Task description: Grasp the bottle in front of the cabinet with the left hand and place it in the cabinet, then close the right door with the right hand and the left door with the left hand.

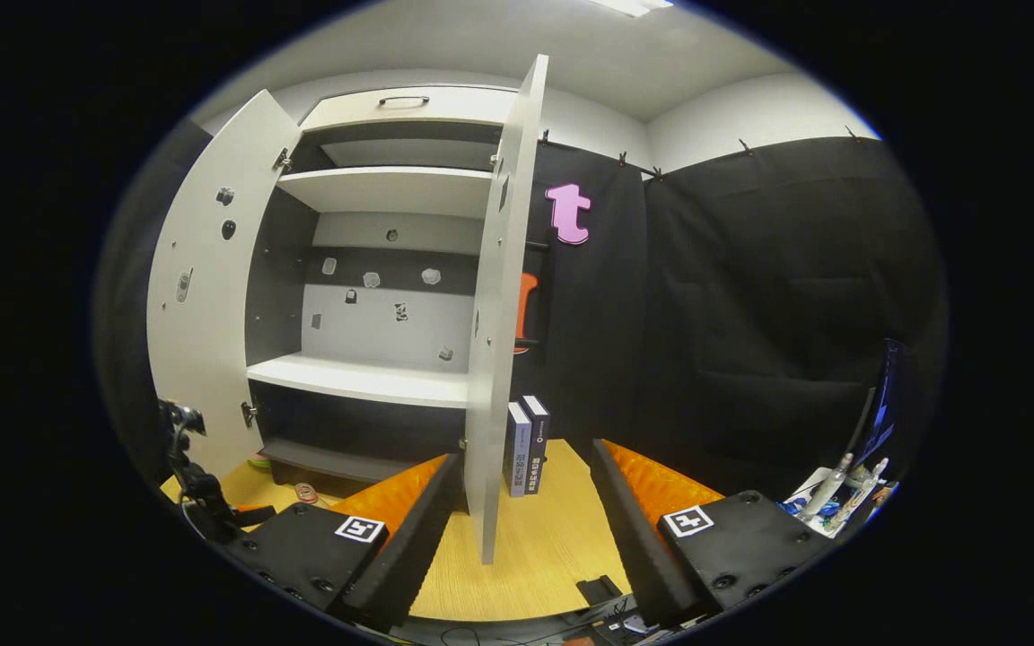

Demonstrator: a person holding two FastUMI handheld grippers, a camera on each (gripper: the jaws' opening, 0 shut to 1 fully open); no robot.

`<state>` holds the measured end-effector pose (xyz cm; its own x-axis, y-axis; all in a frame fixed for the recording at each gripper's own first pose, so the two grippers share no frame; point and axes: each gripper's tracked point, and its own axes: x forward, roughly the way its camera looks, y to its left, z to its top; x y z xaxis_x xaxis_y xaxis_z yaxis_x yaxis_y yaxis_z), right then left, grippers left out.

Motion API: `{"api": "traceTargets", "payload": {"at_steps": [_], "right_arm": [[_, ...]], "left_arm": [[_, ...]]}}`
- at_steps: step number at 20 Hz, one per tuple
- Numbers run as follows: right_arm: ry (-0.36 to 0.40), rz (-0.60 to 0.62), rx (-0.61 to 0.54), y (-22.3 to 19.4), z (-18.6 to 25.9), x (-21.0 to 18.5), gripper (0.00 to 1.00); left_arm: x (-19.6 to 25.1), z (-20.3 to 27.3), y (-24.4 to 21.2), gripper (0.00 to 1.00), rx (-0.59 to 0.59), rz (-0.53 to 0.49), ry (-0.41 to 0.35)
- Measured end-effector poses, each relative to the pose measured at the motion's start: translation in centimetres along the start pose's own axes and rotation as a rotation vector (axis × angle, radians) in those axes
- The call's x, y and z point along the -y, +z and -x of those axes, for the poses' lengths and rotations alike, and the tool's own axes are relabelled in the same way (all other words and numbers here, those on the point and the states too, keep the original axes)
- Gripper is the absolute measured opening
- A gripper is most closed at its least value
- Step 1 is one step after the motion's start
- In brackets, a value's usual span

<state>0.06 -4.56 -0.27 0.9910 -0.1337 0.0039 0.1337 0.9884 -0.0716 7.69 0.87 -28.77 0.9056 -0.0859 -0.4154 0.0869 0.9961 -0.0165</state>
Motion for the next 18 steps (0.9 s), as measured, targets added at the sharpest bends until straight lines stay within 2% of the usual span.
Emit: {"api": "traceTargets", "payload": {"at_steps": [8, 15, 17, 18], "right_arm": [[-0.041, -0.025, -0.036, -0.5, 0.4, 2.1, 0.97], [-0.071, -0.012, -0.056, -0.7, 0.4, 3.4, 0.97], [-0.069, -0.011, -0.054, -0.6, 0.1, 3.4, 0.97], [-0.065, -0.011, -0.053, -0.6, -0.1, 3.2, 0.97]], "left_arm": [[0.1, -3.8, -5.6, 0.95, -0.093, -0.070, 0.003], [-0.2, -6.2, -6.8, 0.95, -0.119, -0.109, 0.024], [0.1, -6.1, -6.6, 0.92, -0.127, -0.119, 0.017], [0.1, -5.9, -6.2, 0.81, -0.124, -0.127, 0.018]]}}
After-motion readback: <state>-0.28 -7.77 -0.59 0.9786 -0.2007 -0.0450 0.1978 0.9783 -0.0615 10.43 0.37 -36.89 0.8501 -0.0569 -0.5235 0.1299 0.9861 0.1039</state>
